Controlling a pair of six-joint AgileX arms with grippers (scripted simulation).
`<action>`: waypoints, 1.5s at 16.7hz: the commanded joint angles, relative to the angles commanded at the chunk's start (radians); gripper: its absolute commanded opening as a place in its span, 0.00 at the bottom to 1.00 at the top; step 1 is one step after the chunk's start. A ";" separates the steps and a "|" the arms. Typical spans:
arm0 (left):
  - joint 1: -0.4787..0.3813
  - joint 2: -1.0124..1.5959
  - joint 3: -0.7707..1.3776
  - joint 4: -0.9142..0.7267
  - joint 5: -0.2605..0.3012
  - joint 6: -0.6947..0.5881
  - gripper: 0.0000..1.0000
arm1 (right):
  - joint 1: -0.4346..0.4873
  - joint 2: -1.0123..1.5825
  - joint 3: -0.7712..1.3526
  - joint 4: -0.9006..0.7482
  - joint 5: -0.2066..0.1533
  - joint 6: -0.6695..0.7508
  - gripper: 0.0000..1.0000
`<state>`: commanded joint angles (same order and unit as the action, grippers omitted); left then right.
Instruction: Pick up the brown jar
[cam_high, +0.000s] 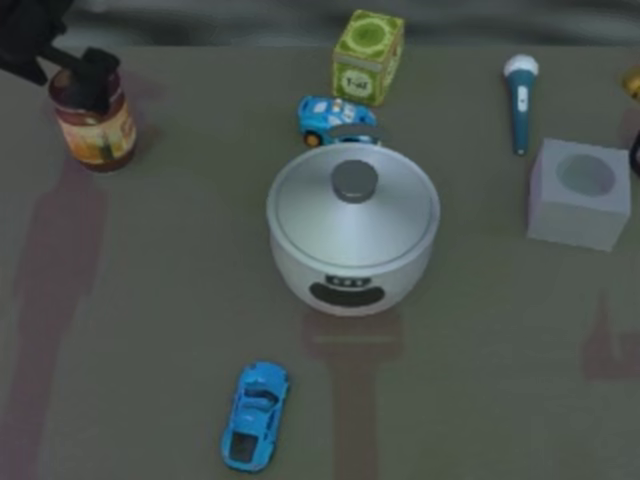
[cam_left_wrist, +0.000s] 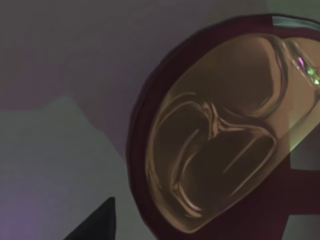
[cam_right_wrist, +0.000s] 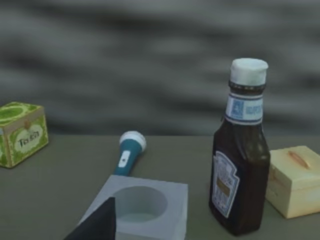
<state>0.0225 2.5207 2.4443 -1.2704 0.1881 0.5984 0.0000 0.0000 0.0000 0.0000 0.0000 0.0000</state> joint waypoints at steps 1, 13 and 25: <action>0.002 0.028 0.043 -0.009 -0.001 0.009 1.00 | 0.000 0.000 0.000 0.000 0.000 0.000 1.00; -0.004 0.088 0.058 0.051 -0.005 0.011 1.00 | 0.000 0.000 0.000 0.000 0.000 0.000 1.00; -0.011 0.118 0.014 0.126 -0.006 0.005 0.62 | 0.000 0.000 0.000 0.000 0.000 0.000 1.00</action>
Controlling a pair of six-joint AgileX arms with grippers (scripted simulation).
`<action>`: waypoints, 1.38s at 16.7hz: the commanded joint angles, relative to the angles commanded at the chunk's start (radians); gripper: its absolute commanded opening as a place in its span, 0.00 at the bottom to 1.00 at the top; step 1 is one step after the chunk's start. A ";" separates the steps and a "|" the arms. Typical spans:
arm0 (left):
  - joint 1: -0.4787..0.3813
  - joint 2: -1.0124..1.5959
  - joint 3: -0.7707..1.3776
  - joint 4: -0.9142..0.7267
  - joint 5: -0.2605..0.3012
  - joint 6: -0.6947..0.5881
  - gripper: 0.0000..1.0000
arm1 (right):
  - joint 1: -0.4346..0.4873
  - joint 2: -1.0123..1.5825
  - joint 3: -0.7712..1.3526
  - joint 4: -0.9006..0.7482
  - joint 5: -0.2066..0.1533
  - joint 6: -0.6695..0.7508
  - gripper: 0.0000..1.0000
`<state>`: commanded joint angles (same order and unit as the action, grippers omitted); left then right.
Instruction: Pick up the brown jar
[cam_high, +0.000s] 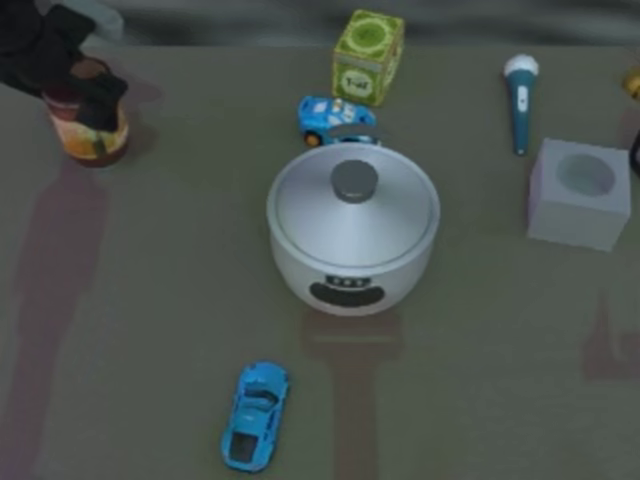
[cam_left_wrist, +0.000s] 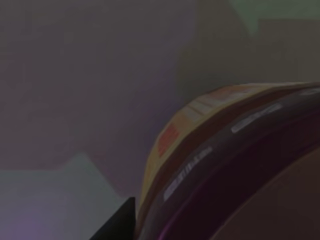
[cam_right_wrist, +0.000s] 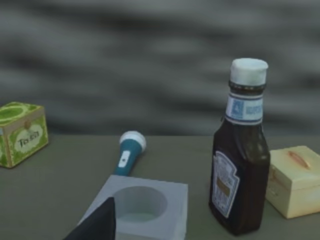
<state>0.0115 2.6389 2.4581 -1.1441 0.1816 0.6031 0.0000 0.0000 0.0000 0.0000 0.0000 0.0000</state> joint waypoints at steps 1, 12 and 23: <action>0.000 0.000 0.000 0.000 0.000 0.000 0.55 | 0.000 0.000 0.000 0.000 0.000 0.000 1.00; 0.000 0.000 0.000 0.000 0.000 0.000 0.00 | 0.000 0.000 0.000 0.000 0.000 0.000 1.00; 0.014 -0.173 -0.171 0.006 -0.003 0.002 0.00 | 0.000 0.000 0.000 0.000 0.000 0.000 1.00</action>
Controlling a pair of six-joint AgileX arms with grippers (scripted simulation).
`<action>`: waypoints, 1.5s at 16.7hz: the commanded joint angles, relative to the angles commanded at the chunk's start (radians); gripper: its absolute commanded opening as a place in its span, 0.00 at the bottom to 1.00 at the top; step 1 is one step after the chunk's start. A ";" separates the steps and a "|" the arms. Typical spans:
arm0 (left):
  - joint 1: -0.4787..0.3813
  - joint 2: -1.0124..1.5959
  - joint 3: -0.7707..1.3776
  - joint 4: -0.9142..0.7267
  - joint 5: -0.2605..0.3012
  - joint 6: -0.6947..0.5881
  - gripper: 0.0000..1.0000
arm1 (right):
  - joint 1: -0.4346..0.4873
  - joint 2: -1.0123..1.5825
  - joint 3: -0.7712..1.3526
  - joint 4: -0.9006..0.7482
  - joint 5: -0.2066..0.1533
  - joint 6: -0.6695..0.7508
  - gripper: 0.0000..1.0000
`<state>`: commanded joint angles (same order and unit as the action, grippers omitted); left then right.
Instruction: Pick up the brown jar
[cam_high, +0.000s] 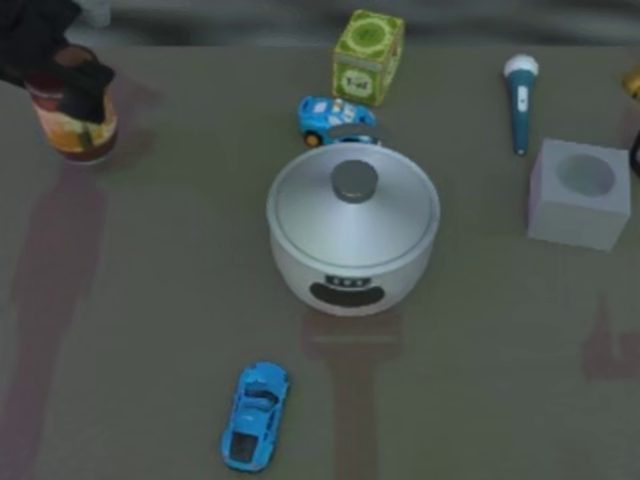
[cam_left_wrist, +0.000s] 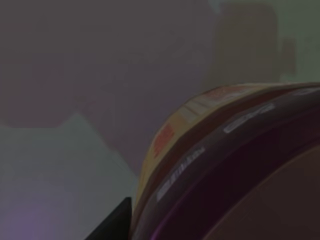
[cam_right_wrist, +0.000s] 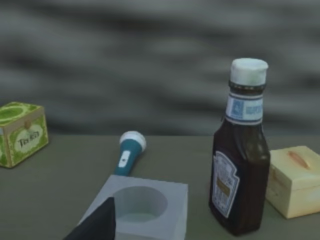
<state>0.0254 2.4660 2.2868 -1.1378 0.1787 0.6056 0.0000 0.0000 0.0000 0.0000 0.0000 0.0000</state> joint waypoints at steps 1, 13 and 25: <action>0.003 -0.061 -0.062 0.000 0.000 0.001 0.00 | 0.000 0.000 0.000 0.000 0.000 0.000 1.00; 0.015 -0.372 -0.378 -0.001 -0.003 0.007 0.00 | 0.000 0.000 0.000 0.000 0.000 0.000 1.00; -0.249 -0.506 -0.728 0.227 -0.193 -0.674 0.00 | 0.000 0.000 0.000 0.000 0.000 0.000 1.00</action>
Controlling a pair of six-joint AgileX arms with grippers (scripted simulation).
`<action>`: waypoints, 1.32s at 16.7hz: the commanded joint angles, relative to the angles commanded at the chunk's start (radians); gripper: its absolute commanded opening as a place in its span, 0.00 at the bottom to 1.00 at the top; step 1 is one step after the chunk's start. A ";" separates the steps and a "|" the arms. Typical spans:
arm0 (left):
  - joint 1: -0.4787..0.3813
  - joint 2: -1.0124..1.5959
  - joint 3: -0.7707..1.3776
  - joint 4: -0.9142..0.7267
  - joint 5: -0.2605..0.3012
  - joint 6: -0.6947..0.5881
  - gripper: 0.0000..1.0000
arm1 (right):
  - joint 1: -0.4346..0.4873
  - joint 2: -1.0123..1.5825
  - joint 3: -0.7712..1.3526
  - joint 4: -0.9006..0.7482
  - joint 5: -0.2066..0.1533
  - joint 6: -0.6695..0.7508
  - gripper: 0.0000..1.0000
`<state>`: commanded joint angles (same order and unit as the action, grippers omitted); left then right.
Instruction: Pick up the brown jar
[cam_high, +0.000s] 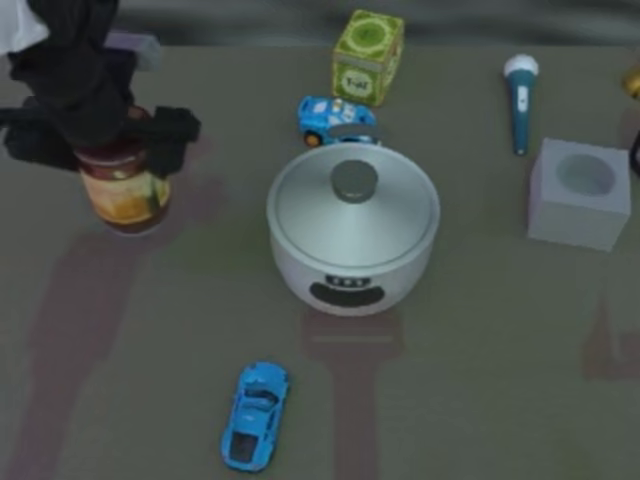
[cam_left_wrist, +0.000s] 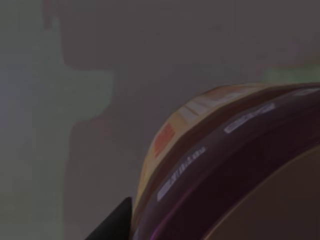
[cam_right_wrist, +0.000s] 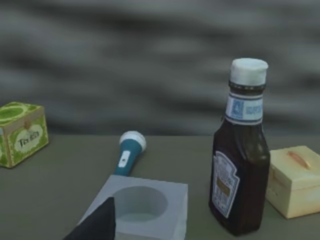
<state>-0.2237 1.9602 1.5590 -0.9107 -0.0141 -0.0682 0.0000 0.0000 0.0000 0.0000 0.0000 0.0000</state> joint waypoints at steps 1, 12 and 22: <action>-0.026 -0.015 -0.036 0.024 -0.019 -0.066 0.00 | 0.000 0.000 0.000 0.000 0.000 0.000 1.00; -0.099 -0.057 -0.150 0.119 -0.078 -0.236 0.00 | 0.000 0.000 0.000 0.000 0.000 0.000 1.00; -0.096 0.025 -0.216 0.271 -0.076 -0.228 0.00 | 0.000 0.000 0.000 0.000 0.000 0.000 1.00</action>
<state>-0.3196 1.9850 1.3428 -0.6397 -0.0898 -0.2965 0.0000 0.0000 0.0000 0.0000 0.0000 0.0000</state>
